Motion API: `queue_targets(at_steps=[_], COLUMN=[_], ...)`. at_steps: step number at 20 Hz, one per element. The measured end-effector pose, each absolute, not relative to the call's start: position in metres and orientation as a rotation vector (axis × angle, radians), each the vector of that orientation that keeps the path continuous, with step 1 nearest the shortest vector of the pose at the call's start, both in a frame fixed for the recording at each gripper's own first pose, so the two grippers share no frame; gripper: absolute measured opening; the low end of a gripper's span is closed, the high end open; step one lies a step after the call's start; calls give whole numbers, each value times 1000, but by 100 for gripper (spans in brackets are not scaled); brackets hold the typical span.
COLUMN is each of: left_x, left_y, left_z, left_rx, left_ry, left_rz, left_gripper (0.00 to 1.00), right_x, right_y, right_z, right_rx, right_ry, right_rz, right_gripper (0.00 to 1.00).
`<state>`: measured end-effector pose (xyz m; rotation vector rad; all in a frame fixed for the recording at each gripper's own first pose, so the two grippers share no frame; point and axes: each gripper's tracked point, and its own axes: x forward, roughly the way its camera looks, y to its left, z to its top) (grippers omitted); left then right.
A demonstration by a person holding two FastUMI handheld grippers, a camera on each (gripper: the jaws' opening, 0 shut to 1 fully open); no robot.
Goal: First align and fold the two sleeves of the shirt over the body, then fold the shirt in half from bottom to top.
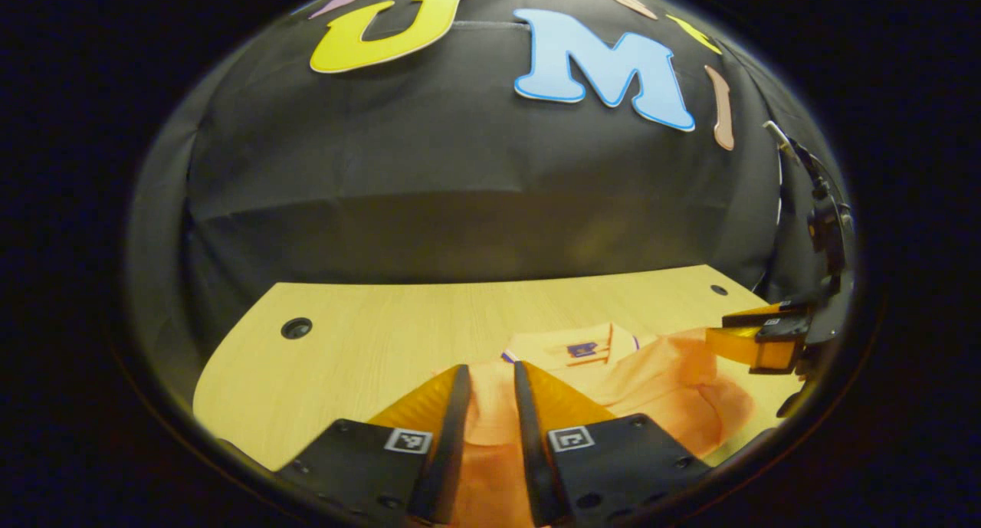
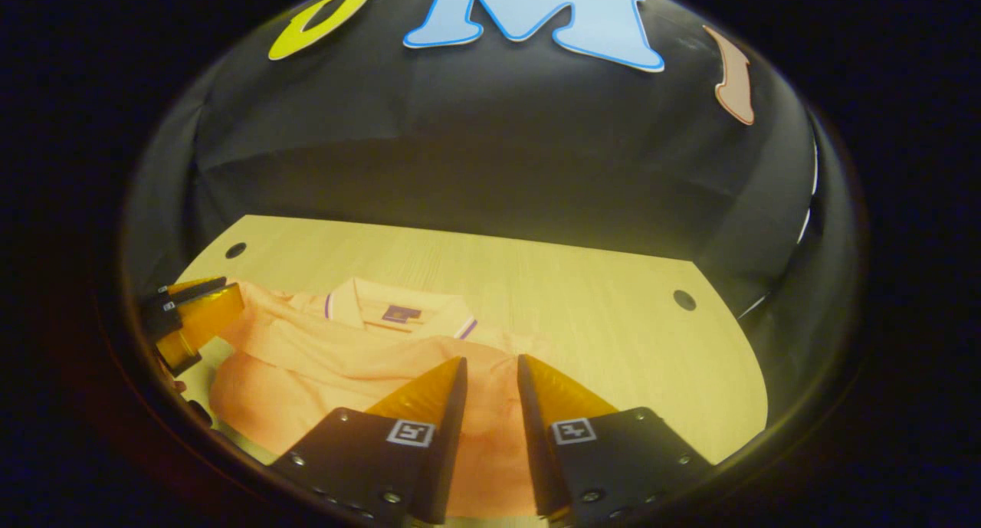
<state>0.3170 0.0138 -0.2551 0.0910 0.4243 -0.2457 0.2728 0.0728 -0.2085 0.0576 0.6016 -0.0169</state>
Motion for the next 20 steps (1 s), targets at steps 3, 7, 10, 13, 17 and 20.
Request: queue_targets(at_steps=[3, 7, 10, 13, 17, 20], left_x=[305, 283, 265, 245, 211, 179], left_y=[10, 8, 5, 0, -10, -14], left_z=[-243, -218, -200, -177, -146, -127], left_rx=[74, 56, 39, 45, 38, 35], left_ry=[417, 381, 346, 281, 202, 170], left_rz=[-239, -196, -168, -153, -139, -117], left_gripper=[68, 82, 86, 90, 87, 86], right_x=[262, 242, 222, 198, 163, 139], right_y=[69, 60, 49, 39, 34, 28], right_z=[-199, -174, -150, -129, -109, -95], right_rx=[77, 91, 86, 76, 61, 48], right_ry=[586, 532, 476, 434, 390, 338], right_rz=[-1, 14, 13, 9, 36, 58], right_gripper=[64, 82, 98, 98, 99, 98])
